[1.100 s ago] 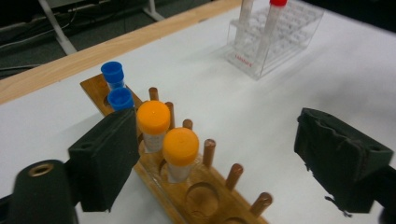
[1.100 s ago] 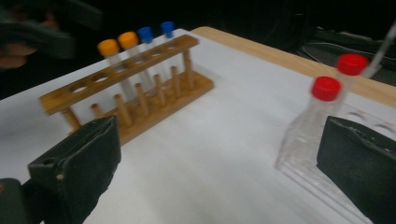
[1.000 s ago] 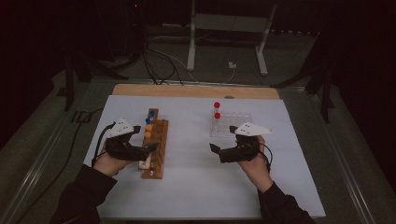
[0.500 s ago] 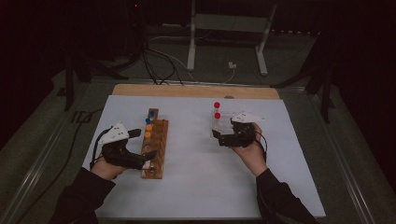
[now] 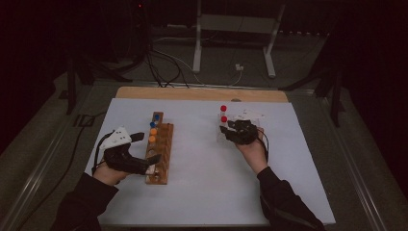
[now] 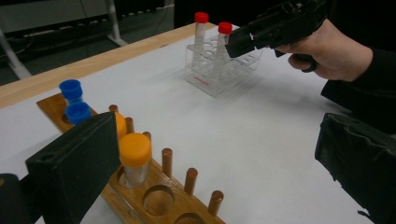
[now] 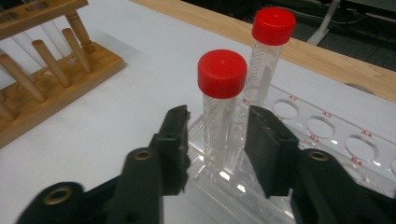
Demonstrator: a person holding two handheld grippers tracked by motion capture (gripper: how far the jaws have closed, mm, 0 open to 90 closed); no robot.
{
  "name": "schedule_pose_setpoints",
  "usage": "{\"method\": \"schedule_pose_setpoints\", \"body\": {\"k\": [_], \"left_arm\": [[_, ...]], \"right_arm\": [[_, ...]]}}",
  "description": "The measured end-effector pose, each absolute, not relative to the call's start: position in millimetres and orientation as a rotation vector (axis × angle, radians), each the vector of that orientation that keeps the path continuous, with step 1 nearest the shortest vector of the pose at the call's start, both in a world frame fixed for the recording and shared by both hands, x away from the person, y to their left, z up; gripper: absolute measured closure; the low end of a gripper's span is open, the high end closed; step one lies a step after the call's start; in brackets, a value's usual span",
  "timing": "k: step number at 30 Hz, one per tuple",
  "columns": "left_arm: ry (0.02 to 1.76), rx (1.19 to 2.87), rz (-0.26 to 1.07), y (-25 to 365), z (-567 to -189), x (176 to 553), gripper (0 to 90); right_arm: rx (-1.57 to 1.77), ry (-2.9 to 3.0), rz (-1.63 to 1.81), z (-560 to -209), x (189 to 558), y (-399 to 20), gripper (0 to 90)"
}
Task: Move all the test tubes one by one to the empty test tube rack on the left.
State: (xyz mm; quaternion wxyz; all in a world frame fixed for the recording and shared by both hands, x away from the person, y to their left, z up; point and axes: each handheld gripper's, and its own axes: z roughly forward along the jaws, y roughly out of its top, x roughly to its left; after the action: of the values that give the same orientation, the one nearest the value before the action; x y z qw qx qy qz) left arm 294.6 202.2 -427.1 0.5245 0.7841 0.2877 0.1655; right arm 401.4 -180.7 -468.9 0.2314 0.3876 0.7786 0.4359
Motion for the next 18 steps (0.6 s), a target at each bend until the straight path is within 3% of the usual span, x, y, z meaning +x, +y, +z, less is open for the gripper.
{"method": "schedule_pose_setpoints", "body": {"k": [9, 18], "left_arm": [[0.688, 1.88, 0.4, 202.3, -426.4, 294.5, 0.9], [0.686, 1.884, 0.4, 201.7, -426.1, 294.6, 0.9]], "right_arm": [[1.099, 2.141, 1.183, -473.2, 410.9, -175.5, 74.2], [1.076, 2.134, 1.153, -467.7, 408.2, -172.3, 75.2]]}}
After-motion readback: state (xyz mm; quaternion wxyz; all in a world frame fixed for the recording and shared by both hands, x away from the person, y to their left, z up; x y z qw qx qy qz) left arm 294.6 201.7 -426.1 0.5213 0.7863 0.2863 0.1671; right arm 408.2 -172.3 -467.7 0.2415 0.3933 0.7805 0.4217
